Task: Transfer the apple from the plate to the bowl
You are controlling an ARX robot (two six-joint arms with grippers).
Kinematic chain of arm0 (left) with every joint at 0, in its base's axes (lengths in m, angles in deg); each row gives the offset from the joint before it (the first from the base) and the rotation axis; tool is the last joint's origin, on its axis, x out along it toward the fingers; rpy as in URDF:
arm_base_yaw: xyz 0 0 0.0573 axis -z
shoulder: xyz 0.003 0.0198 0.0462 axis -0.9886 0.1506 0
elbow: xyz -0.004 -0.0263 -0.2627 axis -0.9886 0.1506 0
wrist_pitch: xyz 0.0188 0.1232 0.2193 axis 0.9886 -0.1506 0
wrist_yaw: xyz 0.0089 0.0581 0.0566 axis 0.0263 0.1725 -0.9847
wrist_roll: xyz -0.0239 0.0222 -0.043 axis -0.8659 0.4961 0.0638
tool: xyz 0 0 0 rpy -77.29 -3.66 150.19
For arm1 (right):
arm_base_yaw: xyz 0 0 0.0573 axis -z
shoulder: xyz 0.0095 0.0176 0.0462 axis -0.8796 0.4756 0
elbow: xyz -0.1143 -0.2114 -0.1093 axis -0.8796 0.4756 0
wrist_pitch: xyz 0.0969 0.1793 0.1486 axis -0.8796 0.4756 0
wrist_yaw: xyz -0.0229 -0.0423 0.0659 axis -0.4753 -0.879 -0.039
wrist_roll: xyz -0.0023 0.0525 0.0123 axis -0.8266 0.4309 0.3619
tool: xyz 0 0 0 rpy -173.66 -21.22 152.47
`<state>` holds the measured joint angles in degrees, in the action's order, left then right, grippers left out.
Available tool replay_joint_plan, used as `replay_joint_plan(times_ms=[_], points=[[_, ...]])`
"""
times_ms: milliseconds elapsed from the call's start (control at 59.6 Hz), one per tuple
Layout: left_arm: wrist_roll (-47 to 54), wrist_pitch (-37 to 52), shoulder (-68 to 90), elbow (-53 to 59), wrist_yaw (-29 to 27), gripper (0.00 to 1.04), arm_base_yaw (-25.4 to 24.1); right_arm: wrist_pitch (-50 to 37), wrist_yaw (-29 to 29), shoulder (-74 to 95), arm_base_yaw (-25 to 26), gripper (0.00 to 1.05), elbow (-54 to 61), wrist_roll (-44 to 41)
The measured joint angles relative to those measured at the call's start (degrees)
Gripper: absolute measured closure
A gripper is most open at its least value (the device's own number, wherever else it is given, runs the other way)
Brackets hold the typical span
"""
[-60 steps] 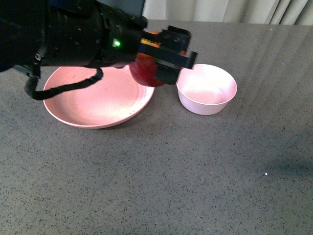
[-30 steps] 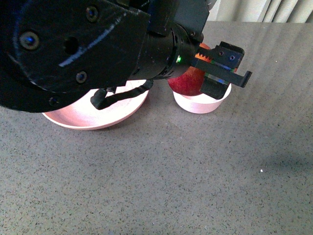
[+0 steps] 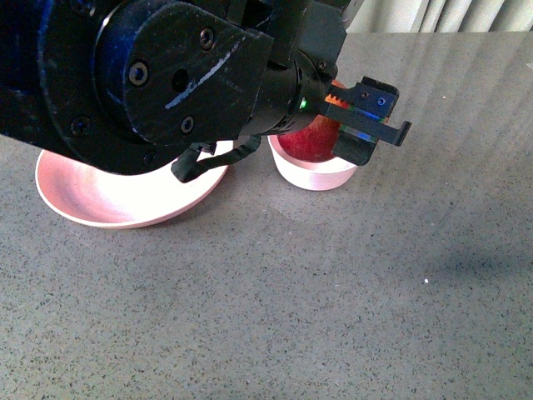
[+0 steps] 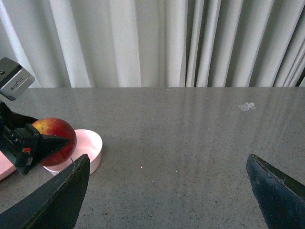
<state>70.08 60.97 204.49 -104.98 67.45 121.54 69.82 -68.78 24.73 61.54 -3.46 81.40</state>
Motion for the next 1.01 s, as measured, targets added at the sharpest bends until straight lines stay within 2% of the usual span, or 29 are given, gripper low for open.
replay_joint_plan(times_ms=[554,1007], points=[[1.0,-1.9,4.1,-5.8,-0.4,0.30,0.9,0.0,0.0,0.0,0.0,0.09,0.0,0.0],[1.3,-1.4,4.5,-5.9,1.1,0.30,0.9,0.0,0.0,0.0,0.0,0.09,0.0,0.0]])
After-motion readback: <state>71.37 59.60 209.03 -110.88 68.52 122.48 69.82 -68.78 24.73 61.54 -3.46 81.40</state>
